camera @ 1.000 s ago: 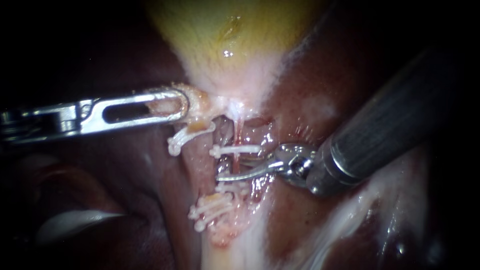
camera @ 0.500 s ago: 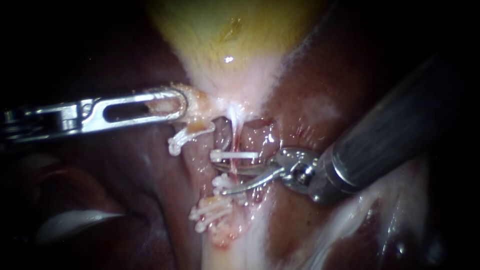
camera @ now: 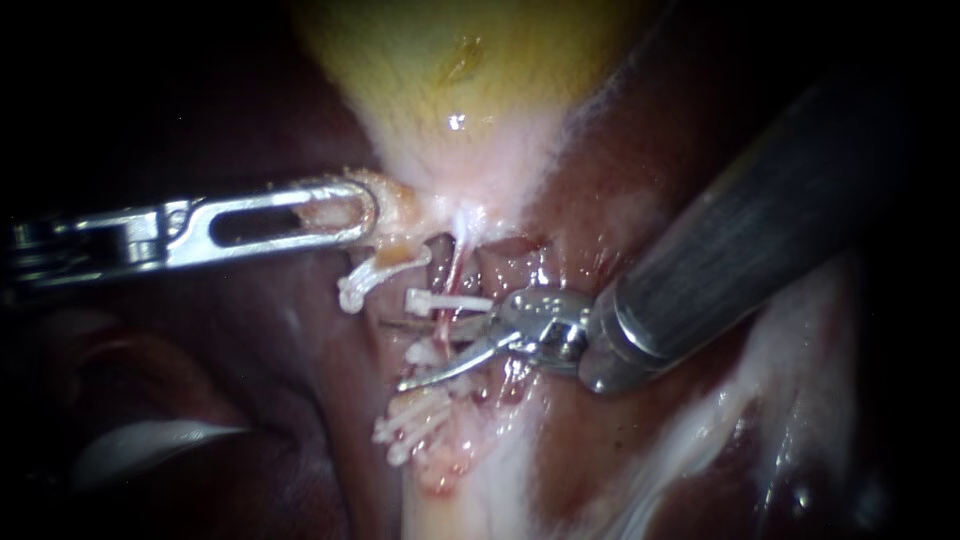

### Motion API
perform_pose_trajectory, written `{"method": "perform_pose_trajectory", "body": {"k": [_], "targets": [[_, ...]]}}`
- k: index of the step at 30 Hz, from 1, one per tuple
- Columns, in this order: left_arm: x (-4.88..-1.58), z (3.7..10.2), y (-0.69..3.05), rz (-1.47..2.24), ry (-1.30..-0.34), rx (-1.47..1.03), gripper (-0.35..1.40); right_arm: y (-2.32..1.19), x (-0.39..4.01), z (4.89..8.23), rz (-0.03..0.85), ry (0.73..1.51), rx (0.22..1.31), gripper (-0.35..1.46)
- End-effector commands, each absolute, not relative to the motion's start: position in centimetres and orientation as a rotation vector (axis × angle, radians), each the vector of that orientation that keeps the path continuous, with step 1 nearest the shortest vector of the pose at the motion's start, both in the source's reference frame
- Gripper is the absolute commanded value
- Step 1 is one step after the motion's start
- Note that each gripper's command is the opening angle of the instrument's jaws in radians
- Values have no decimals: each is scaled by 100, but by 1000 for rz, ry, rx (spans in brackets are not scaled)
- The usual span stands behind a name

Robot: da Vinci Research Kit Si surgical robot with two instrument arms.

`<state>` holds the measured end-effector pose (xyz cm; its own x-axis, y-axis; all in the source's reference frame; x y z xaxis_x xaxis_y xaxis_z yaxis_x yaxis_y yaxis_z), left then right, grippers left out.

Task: Go to the cutting position right tube

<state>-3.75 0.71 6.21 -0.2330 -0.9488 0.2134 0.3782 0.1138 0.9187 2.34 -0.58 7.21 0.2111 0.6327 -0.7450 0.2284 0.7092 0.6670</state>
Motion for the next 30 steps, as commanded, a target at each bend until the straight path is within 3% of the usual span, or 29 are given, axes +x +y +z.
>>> {"method": "perform_pose_trajectory", "body": {"k": [1,30], "targets": [[-375,621,71,-1426,-1192,670,-35,-59,236,721,328,1375,791,141],[-370,626,74,-1421,-1192,675,-35,-66,249,716,349,1398,837,143]]}}
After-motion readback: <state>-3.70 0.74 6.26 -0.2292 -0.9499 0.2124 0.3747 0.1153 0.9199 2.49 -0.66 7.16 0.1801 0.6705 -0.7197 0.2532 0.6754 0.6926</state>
